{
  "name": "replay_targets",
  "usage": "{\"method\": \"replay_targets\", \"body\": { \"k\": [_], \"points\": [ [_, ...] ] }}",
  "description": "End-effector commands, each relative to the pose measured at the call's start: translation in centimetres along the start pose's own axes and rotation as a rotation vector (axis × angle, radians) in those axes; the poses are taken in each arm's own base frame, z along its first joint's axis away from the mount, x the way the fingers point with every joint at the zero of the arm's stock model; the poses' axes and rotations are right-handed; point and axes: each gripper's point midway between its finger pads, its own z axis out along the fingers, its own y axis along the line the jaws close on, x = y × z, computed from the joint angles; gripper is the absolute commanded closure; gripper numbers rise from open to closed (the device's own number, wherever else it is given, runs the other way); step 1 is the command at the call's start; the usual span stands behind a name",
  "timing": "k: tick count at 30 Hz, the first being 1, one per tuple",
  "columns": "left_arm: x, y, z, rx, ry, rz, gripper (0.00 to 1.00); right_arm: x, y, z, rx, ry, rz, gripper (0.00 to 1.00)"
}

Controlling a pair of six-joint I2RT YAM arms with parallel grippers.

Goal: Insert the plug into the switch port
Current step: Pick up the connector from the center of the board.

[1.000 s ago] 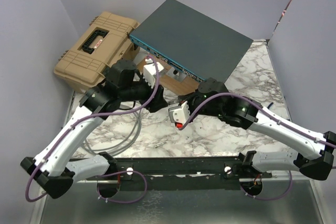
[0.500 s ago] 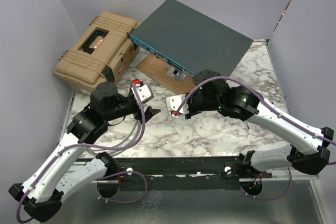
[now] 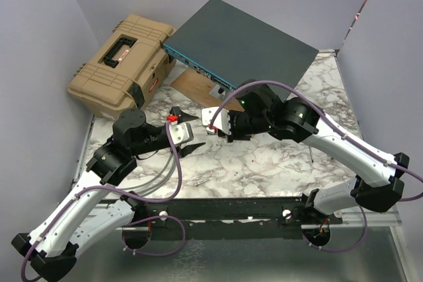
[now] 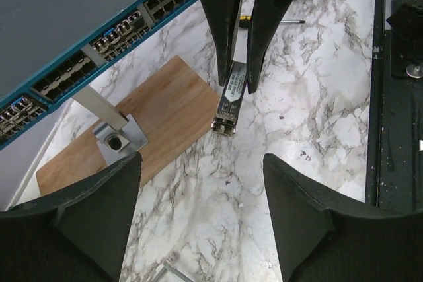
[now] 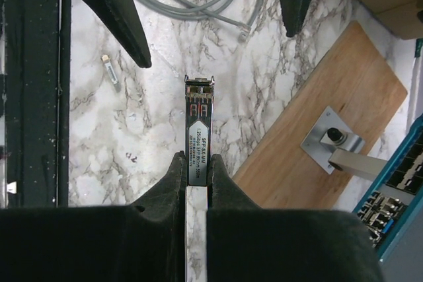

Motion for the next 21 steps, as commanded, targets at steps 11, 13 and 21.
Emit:
{"method": "replay_targets", "body": {
  "k": [11, 13, 21],
  "points": [
    [-2.0, -1.1, 1.8, 0.126, -0.11, 0.014, 0.32, -0.1, 1.1, 0.0, -0.044, 0.016, 0.089, 1.0],
    [-2.1, -1.3, 1.9, 0.141, -0.118, 0.011, 0.35, -0.1, 1.2, 0.1, -0.048, 0.016, 0.088, 1.0],
    [-2.1, -1.7, 2.2, 0.173, -0.134, 0.0, 0.53, 0.0, 1.2, 0.6, -0.059, 0.02, 0.086, 1.0]
  ]
}}
